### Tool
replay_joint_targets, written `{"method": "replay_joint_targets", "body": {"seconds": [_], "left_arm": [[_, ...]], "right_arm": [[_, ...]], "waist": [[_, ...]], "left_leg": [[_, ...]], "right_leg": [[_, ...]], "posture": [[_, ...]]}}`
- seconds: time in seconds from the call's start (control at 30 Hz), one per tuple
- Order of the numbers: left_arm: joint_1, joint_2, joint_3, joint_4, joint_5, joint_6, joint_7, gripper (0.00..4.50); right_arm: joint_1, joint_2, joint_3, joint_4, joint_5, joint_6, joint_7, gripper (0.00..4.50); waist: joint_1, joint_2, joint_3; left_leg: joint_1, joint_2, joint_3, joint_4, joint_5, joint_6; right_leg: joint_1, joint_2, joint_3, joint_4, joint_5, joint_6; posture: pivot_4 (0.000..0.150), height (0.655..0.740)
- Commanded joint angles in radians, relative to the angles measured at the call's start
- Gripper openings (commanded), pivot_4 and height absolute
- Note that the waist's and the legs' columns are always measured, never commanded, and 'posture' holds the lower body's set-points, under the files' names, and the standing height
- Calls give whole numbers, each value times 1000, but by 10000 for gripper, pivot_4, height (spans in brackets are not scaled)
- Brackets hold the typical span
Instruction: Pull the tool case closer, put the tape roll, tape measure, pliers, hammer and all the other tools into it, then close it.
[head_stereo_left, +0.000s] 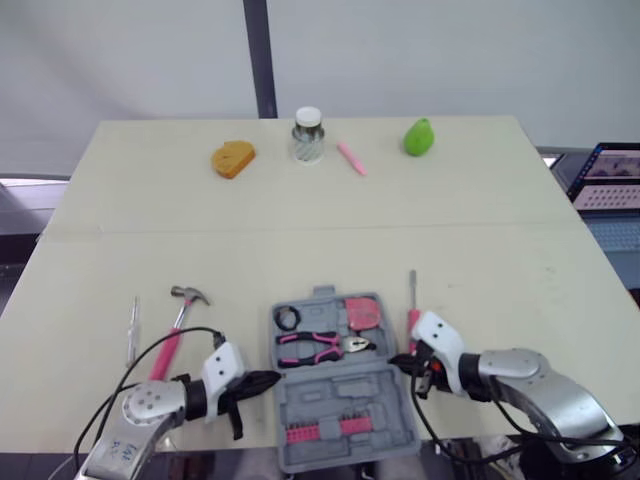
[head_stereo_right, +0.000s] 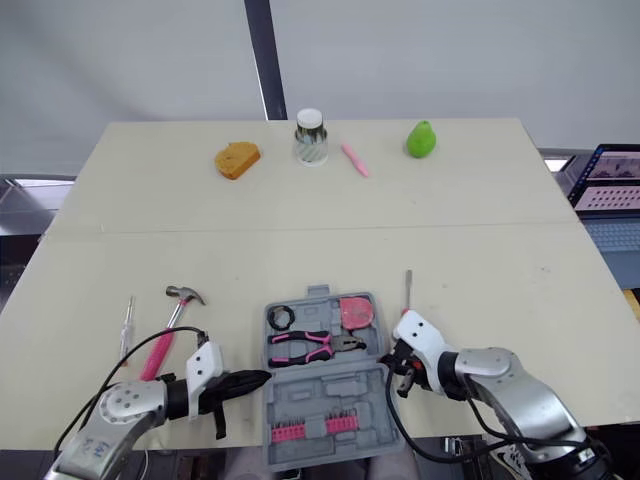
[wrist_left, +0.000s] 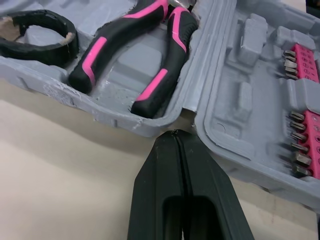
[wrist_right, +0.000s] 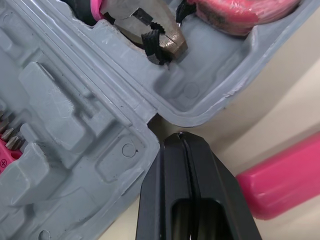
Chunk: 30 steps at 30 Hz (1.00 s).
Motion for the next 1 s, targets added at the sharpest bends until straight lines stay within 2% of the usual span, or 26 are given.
{"method": "replay_joint_targets", "body": {"seconds": [0.03,1.0], "left_arm": [[-18,-12,-14,-28,7,5,10,213],[-63,-33,-21,-104,0,108,63,213]], "right_arm": [[-10,7,5,-17,-2,1,-10,0],[-45,54,-8,0,-20,18,-44,0]], "waist": [[1,0,0],[0,0,0]], "left_leg": [[0,0,0,0,0,0],[0,0,0,0,1,0]], "right_leg": [[0,0,0,0,0,0],[0,1,-6,2,0,0]], "posture": [[1500,6950],[1500,6950]]}}
